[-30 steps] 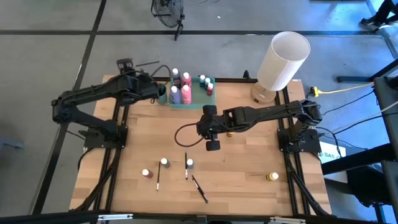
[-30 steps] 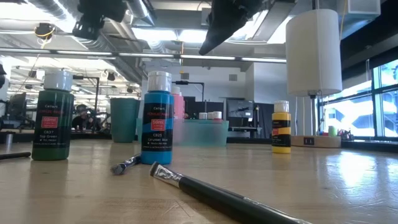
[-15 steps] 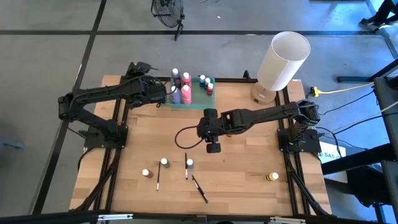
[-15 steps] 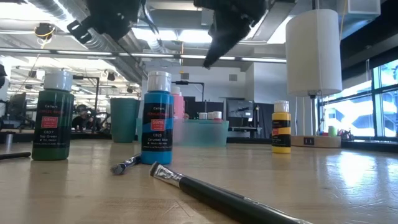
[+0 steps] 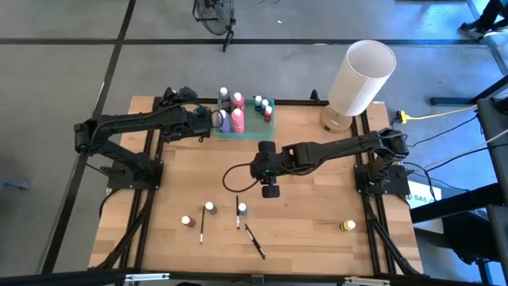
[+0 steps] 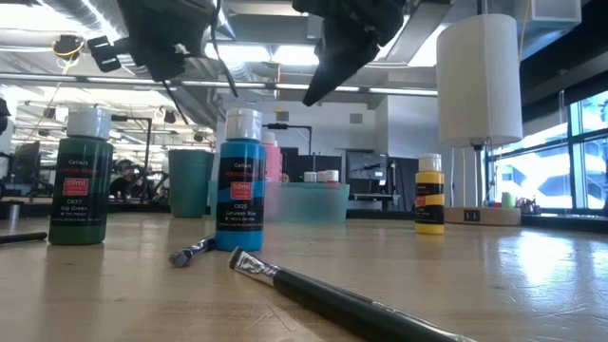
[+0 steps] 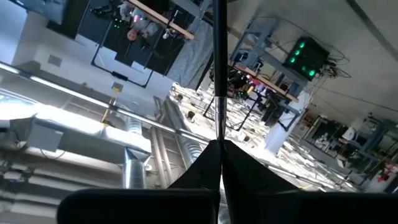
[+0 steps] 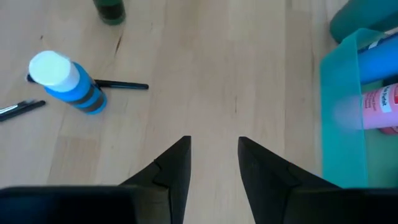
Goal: Pick & Place Paint Supplies
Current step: Put the silver paintbrush into the green cup
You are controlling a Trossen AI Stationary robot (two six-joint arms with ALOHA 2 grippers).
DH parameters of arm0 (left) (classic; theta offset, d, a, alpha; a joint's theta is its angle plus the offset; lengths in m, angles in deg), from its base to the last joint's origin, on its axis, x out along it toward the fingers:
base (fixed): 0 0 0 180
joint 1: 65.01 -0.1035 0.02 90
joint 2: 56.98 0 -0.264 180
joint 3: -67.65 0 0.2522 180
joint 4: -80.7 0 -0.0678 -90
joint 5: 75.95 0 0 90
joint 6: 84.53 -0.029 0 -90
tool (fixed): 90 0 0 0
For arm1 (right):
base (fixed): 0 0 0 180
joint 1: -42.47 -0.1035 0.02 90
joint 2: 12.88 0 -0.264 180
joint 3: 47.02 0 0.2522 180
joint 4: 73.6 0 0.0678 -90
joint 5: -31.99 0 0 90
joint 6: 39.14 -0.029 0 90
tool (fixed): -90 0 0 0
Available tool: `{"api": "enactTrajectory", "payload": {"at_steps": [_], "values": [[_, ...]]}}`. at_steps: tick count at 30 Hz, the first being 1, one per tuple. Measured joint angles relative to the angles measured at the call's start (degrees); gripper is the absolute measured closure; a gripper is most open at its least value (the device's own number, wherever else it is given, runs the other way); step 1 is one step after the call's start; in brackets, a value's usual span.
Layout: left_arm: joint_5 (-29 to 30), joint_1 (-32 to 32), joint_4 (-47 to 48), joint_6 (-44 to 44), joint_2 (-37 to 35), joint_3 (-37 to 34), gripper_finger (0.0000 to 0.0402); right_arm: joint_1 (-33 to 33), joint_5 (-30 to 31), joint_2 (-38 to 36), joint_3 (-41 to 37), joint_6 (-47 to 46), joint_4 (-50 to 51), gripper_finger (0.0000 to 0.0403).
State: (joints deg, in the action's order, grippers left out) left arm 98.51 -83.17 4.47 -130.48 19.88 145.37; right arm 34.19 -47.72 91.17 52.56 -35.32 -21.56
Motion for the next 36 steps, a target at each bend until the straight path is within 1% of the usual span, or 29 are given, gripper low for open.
{"api": "enactTrajectory", "payload": {"at_steps": [4, 10, 14, 20, 25, 30, 36], "values": [[0.1, -0.1, -0.3, -2.3, 0.0, 0.0, 0.0399, 0.0, 0.0, 0.0, 0.0, -0.8, -0.3, 0.0268], [1.1, -1.9, -0.3, -13.2, 0.0, 0.0, 0.0399, 0.0, 0.0, 0.0, 0.0, -0.9, -0.8, 0.0268], [1.1, -3.0, -3.1, -16.5, 0.0, 0.0, 0.0399, 0.0, 0.0, 0.0, 0.0, -0.8, -1.0, 0.0268], [0.8, -2.3, -8.9, -17.6, 0.0, 0.0, 0.0399, 0.3, 0.0, 0.0, 0.0, 1.4, -2.4, 0.0268], [0.8, -0.3, -8.8, -19.3, 1.0, 0.0, 0.0399, 0.9, 0.0, 0.0, 0.0, 2.2, -3.0, 0.0268], [0.1, 2.1, -8.8, -18.9, 4.4, 0.0, 0.0399, 1.2, 0.0, 0.0, 0.0, 2.4, -3.0, 0.0268], [0.6, 1.9, -8.8, -18.3, 7.0, 0.0, 0.0399, 1.2, 0.0, 0.0, 0.0, 2.6, -2.7, 0.0268]]}}
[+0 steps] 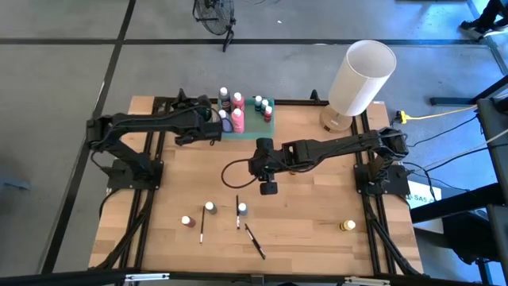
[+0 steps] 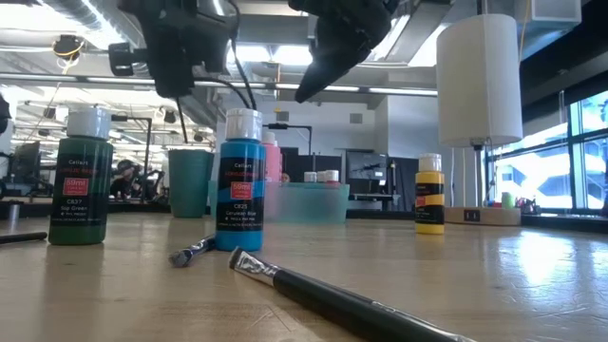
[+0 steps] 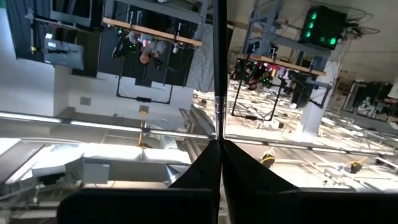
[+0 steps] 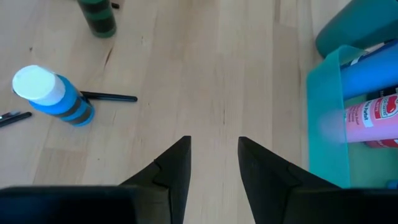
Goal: Pick & Place Paint Supplies
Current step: Put the silver paintbrush into the green cup
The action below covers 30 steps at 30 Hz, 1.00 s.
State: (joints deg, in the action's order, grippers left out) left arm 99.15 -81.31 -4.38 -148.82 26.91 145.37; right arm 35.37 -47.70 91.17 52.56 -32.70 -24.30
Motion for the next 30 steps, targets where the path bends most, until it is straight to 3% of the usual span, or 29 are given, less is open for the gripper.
{"api": "enactTrajectory", "payload": {"at_steps": [30], "values": [[-4.3, -1.7, -5.7, -1.3, 4.2, 0.0, 0.0399, -0.1, 0.0, 0.0, 0.0, -0.1, 1.6, 0.0268]]}}
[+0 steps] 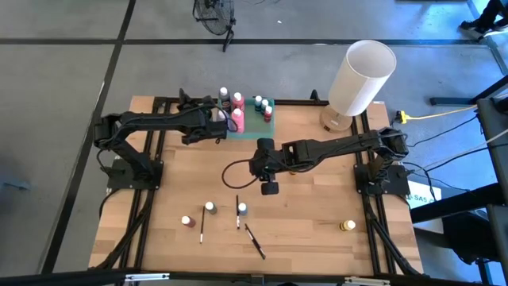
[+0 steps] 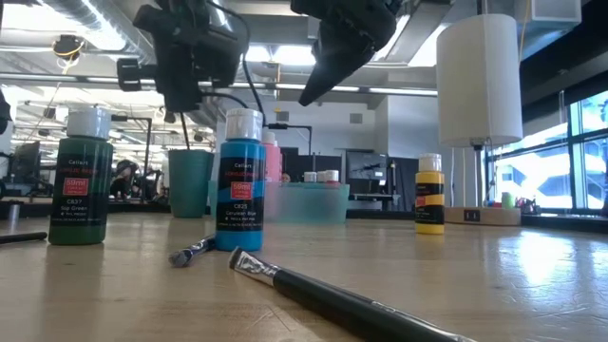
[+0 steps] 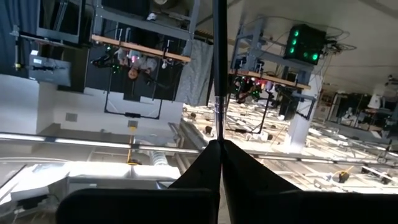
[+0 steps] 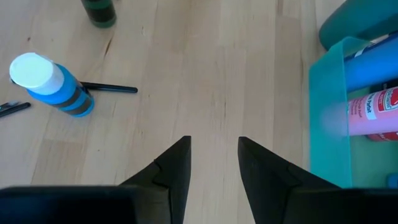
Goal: Pick & Place Paint Supplies
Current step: Put the silver paintbrush into the green cup, then put the small green paint bottle into the green bin
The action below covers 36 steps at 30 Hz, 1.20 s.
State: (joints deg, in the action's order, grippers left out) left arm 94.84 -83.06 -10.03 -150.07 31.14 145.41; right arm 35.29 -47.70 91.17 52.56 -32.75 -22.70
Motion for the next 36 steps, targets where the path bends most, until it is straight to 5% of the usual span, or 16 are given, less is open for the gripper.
{"api": "enactTrajectory", "payload": {"at_steps": [18, 36], "values": [[-5.9, 1.1, -14.8, -4.7, 0.0, 0.0, 0.0387, 0.0, 0.0, 0.0, 0.0, -0.6, 0.4, 0.0268], [-5.2, 1.3, -14.1, -5.9, -1.1, 0.0, 0.0343, 0.0, -0.7, 0.0, 0.0, -3.7, 2.8, 0.0268]]}}
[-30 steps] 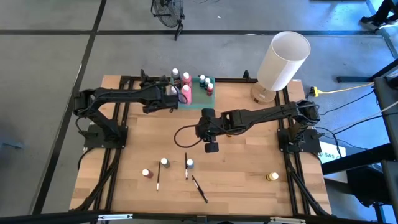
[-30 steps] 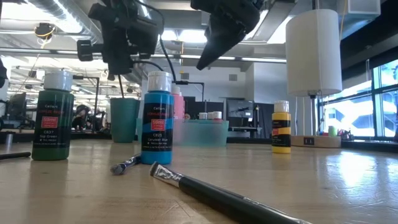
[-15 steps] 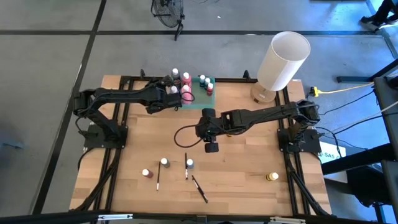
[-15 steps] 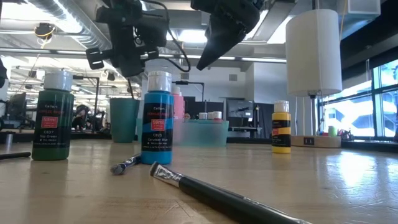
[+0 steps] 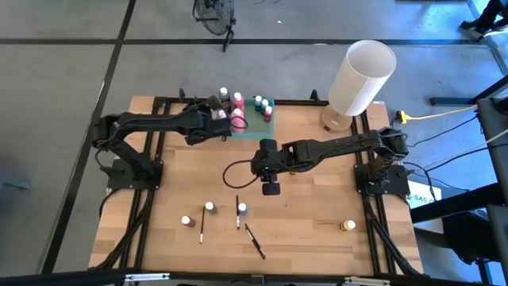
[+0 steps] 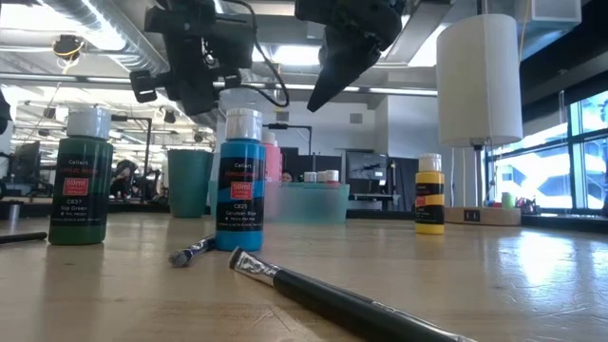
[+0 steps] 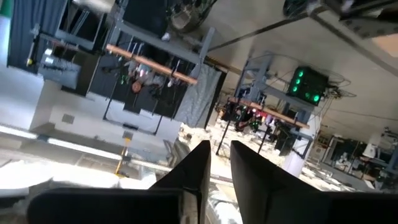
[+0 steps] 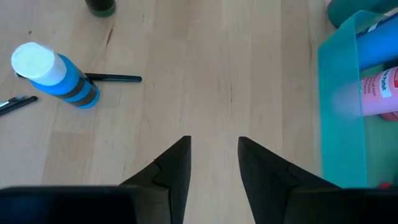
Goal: Pick & Place Paint Supplies
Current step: Put the small green paint bottle into the green bin
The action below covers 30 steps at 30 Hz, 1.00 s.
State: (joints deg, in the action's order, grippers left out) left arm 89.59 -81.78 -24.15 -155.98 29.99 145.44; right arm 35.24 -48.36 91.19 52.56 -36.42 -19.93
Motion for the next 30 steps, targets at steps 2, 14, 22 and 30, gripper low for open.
{"api": "enactTrajectory", "payload": {"at_steps": [2, 14, 22, 30], "values": [[0.8, 0.4, 0.0, 0.6, -1.1, 0.0, 0.0338, 0.0, 0.0, 0.0, 0.0, -0.7, 0.2, 0.0268], [1.1, 9.6, -0.1, 12.8, -13.2, 6.7, 0.0317, -1.4, 0.2, 0.0, 0.0, -0.8, -0.1, 0.0268], [1.5, 24.5, -0.5, 23.8, -16.9, 10.4, 0.0309, -2.3, 0.7, 0.0, 0.0, -0.8, -0.6, 0.0268], [1.6, 37.9, -4.7, 56.3, -16.9, 10.6, 0.0315, -4.0, 8.7, 0.0, 0.0, -0.6, -1.0, 0.0268]]}}
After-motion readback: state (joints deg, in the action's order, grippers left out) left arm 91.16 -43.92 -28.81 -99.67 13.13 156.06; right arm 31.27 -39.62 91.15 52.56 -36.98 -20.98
